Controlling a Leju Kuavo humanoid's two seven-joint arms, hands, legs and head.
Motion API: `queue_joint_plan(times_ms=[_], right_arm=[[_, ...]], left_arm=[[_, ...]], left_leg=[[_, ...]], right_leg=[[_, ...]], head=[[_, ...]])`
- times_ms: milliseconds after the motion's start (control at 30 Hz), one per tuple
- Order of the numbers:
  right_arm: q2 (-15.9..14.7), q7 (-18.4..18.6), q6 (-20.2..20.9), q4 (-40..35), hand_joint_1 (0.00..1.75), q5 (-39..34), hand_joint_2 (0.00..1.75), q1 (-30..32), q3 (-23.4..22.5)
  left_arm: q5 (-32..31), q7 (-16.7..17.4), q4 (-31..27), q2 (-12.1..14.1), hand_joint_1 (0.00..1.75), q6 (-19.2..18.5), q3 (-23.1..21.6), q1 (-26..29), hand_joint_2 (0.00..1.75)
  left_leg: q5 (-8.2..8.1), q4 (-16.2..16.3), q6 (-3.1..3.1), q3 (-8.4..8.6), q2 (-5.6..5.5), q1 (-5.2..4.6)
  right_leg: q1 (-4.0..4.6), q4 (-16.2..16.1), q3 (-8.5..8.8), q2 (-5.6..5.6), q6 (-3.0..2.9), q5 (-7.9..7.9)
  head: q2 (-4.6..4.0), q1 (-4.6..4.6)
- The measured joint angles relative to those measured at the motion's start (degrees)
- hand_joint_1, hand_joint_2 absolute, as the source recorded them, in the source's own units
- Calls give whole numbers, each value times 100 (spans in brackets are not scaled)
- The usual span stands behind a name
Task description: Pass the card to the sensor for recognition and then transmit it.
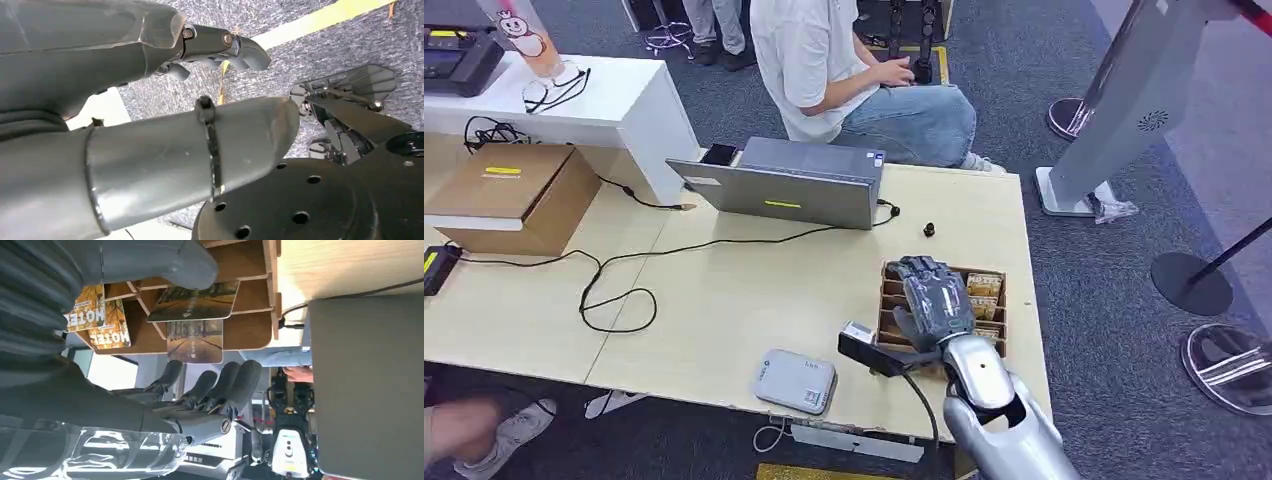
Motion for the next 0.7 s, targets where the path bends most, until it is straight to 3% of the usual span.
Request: queue_joint_plan(times_ms=[133,700], right_arm=[[0,0,-24,39,75,15,175,-2,-50],[-4,50,-64,74,73,109,175,18,-295]], left_arm=[[-7,-2,18,7,0,13,42,-14,0],[-72,-2,18,4,0,-55,105,-19,0]], left_leg=[[0,0,0,0,0,0],[0,0,0,0,1,0]], right_leg=[[0,0,0,0,0,0],[0,0,-3,1,0,0]], head=[[0,0],[0,0]])
